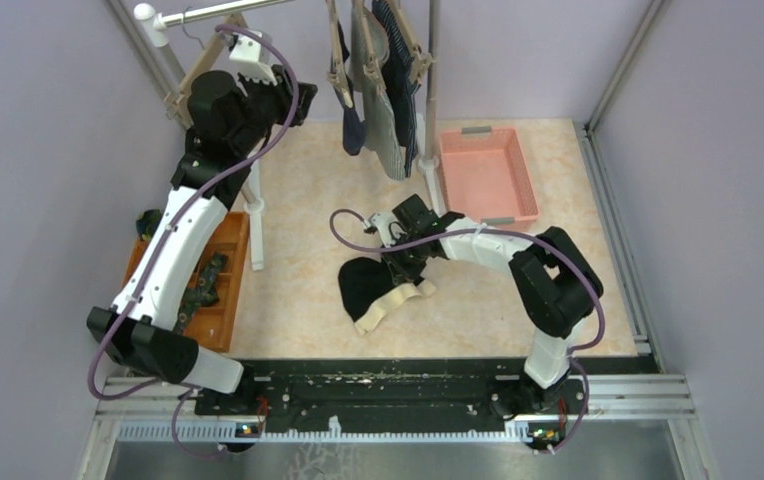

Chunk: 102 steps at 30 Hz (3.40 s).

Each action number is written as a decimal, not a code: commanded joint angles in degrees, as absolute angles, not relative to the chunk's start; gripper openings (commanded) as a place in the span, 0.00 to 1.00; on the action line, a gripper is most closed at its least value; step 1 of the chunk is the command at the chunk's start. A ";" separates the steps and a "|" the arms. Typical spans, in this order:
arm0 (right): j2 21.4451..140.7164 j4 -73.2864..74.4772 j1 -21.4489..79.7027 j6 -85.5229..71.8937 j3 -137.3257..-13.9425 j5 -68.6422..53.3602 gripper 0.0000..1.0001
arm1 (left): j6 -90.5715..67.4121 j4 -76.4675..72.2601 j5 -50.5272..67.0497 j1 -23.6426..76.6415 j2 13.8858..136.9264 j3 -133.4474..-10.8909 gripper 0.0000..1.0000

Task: Remove the underwear clipped to the hanger
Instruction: Pick up the underwear from the center of the board, then place the underwear in the bin.

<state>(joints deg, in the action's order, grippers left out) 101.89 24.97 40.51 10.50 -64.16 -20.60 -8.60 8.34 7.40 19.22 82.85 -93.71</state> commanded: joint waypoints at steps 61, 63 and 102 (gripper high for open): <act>98.67 28.53 17.11 2.43 -90.57 34.18 0.00 | -14.20 16.64 12.41 19.90 100.95 -126.91 0.02; 99.72 29.18 17.09 2.00 -90.54 33.01 0.00 | -14.68 18.09 11.32 20.17 101.91 -128.18 0.02; 97.03 22.67 17.26 3.49 -82.60 26.45 0.92 | -13.83 13.61 5.21 21.53 110.39 -131.26 0.02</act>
